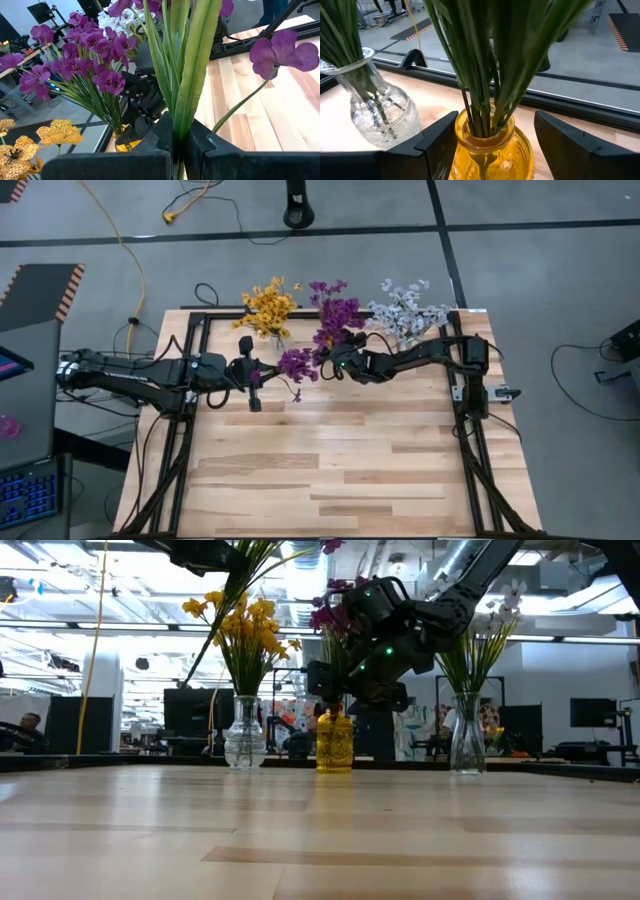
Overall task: Sort flowers into vase by color
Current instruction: Put the purple flowers into the yellow vase
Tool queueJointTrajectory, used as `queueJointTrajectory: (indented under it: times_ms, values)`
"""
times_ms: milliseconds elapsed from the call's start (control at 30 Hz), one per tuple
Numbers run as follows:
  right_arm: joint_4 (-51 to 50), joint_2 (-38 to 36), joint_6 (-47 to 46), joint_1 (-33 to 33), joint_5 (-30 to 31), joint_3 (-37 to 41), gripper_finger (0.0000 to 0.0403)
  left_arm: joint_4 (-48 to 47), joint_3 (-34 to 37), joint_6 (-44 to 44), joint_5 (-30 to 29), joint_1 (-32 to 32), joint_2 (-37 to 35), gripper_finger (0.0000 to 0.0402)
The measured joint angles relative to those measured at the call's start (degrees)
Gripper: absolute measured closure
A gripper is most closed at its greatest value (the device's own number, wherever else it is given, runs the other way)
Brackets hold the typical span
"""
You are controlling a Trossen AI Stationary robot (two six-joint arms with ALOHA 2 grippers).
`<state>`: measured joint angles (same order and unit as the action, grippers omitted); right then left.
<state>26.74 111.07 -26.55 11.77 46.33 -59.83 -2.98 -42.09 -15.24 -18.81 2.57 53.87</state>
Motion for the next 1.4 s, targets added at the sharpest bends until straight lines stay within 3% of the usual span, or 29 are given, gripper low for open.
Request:
queueJointTrajectory:
  times_ms: [967,1133,1400]
  values:
    - [0.3,0.0,0.0,1.1,-3.1,0.0,0.0119,-0.1,0.0,0.0,0.0,0.0,0.0,0.0401]
    - [0.3,0.0,0.0,1.1,-3.1,0.0,0.0140,-0.1,0.0,0.0,0.0,0.0,0.0,0.0401]
    - [0.3,0.0,0.1,0.9,-3.1,0.0,0.0206,-0.1,0.0,0.5,0.0,0.0,0.0,0.0401]
